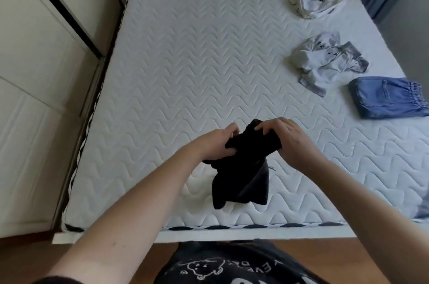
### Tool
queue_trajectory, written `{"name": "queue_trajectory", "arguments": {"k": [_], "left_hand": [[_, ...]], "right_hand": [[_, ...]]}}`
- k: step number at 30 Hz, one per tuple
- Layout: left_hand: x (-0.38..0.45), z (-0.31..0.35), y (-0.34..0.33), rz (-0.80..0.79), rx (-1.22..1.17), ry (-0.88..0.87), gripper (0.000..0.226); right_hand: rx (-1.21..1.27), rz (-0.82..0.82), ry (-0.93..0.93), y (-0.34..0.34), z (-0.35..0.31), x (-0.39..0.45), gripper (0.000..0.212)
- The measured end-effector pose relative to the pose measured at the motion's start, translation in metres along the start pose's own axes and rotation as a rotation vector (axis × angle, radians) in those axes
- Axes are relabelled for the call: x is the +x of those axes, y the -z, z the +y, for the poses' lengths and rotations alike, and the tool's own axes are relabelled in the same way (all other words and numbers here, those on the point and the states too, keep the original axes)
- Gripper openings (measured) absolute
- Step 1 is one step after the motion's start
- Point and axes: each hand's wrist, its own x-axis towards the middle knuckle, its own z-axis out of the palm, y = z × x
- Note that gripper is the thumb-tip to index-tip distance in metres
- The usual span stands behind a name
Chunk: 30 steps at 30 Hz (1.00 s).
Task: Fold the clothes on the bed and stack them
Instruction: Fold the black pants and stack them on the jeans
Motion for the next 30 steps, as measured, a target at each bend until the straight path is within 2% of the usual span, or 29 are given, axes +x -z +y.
{"name": "queue_trajectory", "arguments": {"k": [4,8,10,13,16,19,21,23,26,30], "left_hand": [[-0.005,0.025,-0.008,0.132,-0.050,-0.020,0.033],[-0.008,0.049,-0.003,0.236,-0.068,-0.028,0.049],[-0.011,0.058,0.009,0.289,-0.008,-0.008,0.042],[-0.018,0.072,0.032,0.257,0.122,0.015,0.026],[-0.029,0.092,0.051,0.227,0.120,-0.017,0.023],[-0.038,0.107,0.069,0.245,0.180,-0.034,0.023],[-0.043,0.112,0.078,0.262,0.244,-0.045,0.023],[-0.047,0.114,0.084,0.267,0.333,-0.058,0.023],[-0.051,0.114,0.095,0.295,0.456,-0.051,0.025],[-0.057,0.105,0.115,0.360,0.488,-0.053,0.032]], "right_hand": [[-0.034,0.030,-0.052,0.030,0.012,-0.014,0.049],[-0.102,-0.044,0.003,0.051,0.023,-0.025,0.053],[-0.138,-0.078,0.005,0.059,0.030,-0.031,0.055],[-0.119,-0.162,-0.029,0.066,0.043,-0.037,0.055],[-0.094,-0.296,-0.143,0.070,0.057,-0.041,0.054],[-0.094,-0.436,-0.227,0.072,0.071,-0.046,0.043],[-0.120,-0.471,-0.238,0.074,0.077,-0.047,0.037],[-0.187,-0.428,-0.215,0.077,0.081,-0.045,0.041],[-0.275,-0.318,-0.190,0.085,0.078,-0.039,0.070],[-0.091,-0.146,-0.272,0.100,0.068,-0.025,0.062]]}}
